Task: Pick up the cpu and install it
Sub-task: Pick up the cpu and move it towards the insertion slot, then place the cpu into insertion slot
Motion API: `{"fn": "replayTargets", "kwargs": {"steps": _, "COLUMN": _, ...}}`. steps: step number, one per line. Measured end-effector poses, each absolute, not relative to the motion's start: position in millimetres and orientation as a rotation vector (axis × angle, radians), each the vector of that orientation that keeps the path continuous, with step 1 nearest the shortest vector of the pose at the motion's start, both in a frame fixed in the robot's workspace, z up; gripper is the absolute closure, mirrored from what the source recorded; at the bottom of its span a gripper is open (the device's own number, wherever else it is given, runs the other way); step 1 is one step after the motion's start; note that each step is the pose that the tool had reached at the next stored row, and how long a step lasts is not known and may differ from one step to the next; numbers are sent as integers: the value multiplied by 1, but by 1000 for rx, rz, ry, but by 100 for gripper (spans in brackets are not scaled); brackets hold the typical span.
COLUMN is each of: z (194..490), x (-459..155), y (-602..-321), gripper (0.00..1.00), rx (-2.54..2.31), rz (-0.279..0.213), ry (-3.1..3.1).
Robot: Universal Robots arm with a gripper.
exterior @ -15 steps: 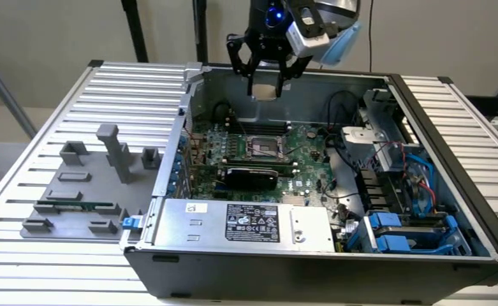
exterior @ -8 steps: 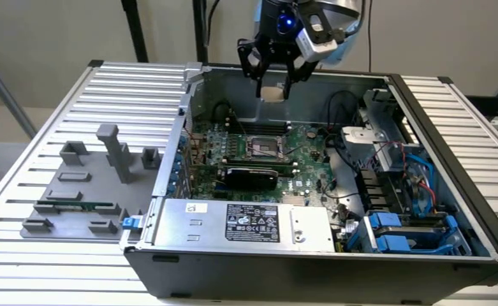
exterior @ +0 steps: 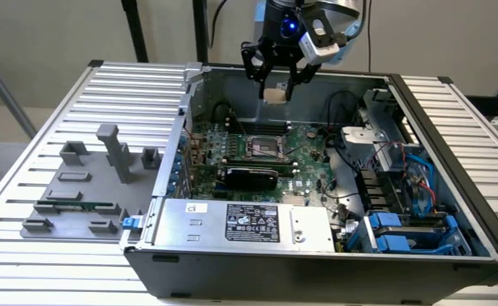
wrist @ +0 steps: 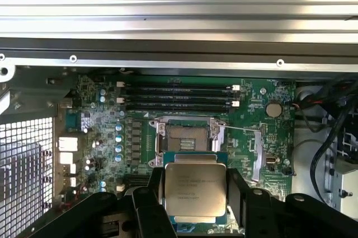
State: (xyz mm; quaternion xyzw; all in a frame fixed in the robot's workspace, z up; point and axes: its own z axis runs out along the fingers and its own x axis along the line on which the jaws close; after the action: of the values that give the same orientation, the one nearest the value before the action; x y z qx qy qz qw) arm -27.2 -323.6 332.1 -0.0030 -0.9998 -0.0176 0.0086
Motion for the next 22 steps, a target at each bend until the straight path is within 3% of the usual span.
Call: {"fn": "replayTargets", "kwargs": {"steps": 22, "z": 332, "x": -28, "y": -324, "gripper": 45, "rx": -190, "rz": -57, "ry": -3120}}
